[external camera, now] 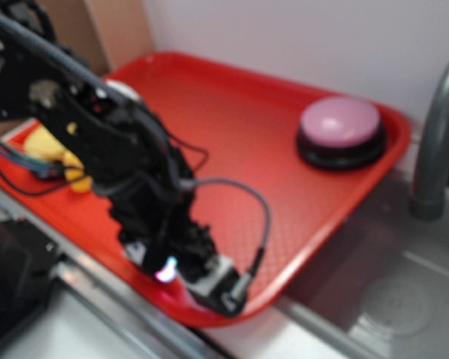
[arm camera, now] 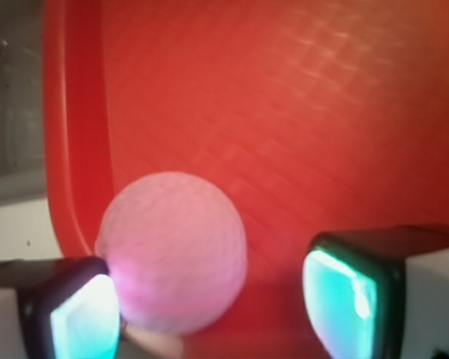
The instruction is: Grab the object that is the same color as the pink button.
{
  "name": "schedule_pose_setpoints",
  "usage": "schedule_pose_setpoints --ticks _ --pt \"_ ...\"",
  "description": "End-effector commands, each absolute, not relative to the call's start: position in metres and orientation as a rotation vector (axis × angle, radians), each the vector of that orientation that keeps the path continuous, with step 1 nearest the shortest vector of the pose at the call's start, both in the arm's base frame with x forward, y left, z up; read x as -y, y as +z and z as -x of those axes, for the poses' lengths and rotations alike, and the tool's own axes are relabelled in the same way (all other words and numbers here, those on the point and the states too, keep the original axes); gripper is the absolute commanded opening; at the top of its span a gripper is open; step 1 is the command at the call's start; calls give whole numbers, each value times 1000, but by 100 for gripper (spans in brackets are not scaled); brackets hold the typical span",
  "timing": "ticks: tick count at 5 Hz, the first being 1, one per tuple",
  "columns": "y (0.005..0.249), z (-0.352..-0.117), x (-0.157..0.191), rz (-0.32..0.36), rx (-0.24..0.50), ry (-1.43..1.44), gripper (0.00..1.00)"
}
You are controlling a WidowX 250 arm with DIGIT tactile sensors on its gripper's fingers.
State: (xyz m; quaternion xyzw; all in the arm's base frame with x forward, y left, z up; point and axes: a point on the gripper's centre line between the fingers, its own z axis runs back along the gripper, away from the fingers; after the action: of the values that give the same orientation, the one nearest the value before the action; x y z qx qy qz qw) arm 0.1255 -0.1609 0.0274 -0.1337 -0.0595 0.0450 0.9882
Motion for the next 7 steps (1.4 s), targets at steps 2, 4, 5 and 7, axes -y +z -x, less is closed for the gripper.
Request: schedule_pose_setpoints --ticks 2,4,5,7 --pt "27 -139 171 297 171 73 0" --pt "31 -141 168 286 165 46 0" --pt "74 -147 141 107 181 4 0" --pt "148 -174 65 0 114 61 0"
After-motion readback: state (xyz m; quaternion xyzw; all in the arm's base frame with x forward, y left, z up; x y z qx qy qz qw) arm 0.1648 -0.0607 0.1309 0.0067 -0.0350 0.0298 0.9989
